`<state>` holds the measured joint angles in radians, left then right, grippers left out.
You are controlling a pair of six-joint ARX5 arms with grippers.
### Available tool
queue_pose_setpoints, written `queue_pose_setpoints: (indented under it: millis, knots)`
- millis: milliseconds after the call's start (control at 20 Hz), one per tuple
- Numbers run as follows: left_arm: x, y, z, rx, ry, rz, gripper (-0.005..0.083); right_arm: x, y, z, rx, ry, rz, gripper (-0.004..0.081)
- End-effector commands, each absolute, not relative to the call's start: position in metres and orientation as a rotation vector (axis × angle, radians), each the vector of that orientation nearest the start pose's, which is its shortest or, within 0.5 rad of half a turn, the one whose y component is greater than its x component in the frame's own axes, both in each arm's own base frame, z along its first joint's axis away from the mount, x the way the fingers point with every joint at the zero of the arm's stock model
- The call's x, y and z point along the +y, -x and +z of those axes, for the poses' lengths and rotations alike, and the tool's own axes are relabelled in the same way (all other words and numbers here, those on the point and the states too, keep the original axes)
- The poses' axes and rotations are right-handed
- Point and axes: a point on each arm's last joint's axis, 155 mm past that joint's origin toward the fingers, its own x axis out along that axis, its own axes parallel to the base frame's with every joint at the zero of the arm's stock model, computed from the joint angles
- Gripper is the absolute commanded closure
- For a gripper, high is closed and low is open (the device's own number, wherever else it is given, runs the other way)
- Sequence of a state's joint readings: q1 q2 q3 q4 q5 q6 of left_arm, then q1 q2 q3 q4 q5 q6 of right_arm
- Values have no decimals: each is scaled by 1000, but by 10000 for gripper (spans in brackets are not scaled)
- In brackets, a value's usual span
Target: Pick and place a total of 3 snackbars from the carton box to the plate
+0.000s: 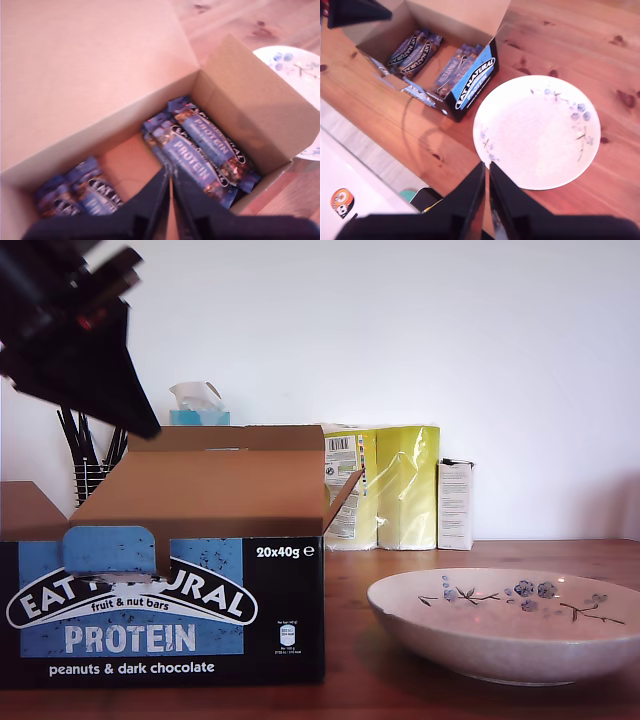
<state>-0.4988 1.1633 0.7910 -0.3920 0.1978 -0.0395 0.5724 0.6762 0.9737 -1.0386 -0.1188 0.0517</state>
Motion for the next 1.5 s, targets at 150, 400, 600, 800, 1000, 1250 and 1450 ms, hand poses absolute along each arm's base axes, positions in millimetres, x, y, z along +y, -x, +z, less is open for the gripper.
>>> queue_pose_setpoints:
  millis: [150, 400, 600, 800, 1000, 1250, 1450]
  knots:
    - [-211, -291, 122, 906, 42, -612, 706, 134, -172, 236, 725, 124, 628, 783]
    - [-237, -303, 99, 1019, 84, -602, 471, 135, -176, 240, 703, 120, 625, 783]
    - [-250, -309, 87, 1096, 82, -596, 446, 135, -176, 240, 703, 121, 624, 783]
    - [-254, -309, 80, 1150, 57, -574, 446, 135, -176, 240, 703, 121, 624, 783]
    - [-243, -305, 58, 1215, 17, -515, 360, 135, -176, 239, 703, 121, 625, 783]
    - [-262, -301, 60, 1220, 75, -584, 360, 135, -175, 239, 703, 125, 626, 783]
    - [-273, -295, 54, 1238, 83, -622, 361, 135, -175, 239, 703, 125, 626, 783]
